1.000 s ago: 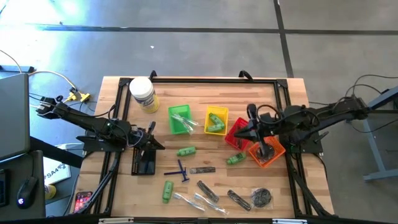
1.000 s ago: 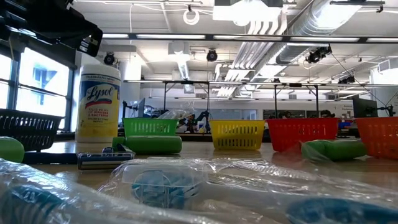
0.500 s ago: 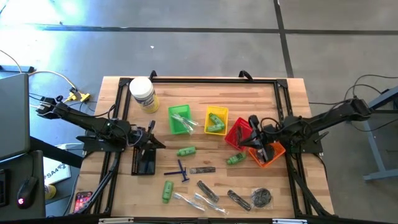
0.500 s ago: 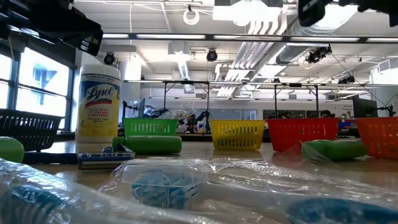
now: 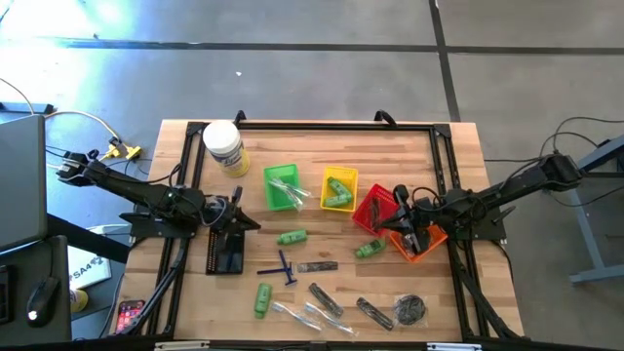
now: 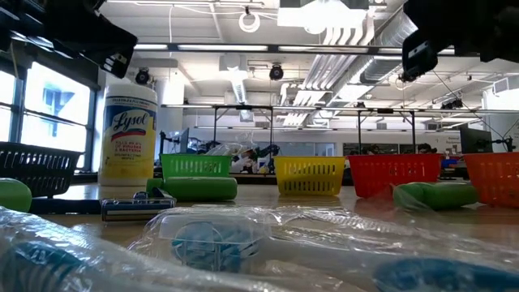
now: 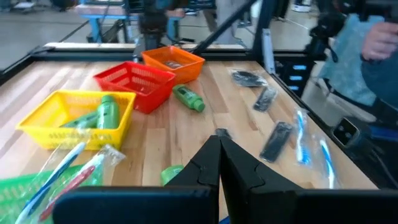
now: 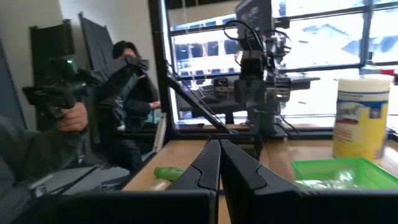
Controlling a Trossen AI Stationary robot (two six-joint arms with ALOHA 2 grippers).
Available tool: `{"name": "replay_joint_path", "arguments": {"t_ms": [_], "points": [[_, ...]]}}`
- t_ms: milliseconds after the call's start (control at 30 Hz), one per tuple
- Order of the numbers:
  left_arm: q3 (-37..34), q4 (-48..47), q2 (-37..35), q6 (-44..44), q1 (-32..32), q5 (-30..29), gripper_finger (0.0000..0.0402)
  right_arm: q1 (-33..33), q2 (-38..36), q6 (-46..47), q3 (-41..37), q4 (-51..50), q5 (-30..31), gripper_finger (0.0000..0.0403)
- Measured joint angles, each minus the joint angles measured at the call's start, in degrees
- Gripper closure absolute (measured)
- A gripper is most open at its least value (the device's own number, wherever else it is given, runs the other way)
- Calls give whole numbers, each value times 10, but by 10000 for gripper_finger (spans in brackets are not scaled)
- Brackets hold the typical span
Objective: Pick & Place Travel size toiletries
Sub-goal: Put the blue razor into the black bin
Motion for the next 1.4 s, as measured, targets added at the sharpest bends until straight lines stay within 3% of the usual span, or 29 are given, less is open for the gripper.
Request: {"name": "replay_joint_path", "arguments": {"t_ms": [267, 467, 1000, 1400], "points": [[0, -1, 1, 18, 0, -51, 401, 0, 0, 19, -1, -14, -3, 399], [0, -6, 1, 56, 0, -53, 401, 0, 0, 42, -2, -18, 70, 399], [2, -10, 1, -5, 0, -98, 401, 0, 1, 40, -2, -26, 57, 399], [64, -11, 40, -31, 0, -84, 400, 0, 1, 38, -2, -22, 56, 399]]}}
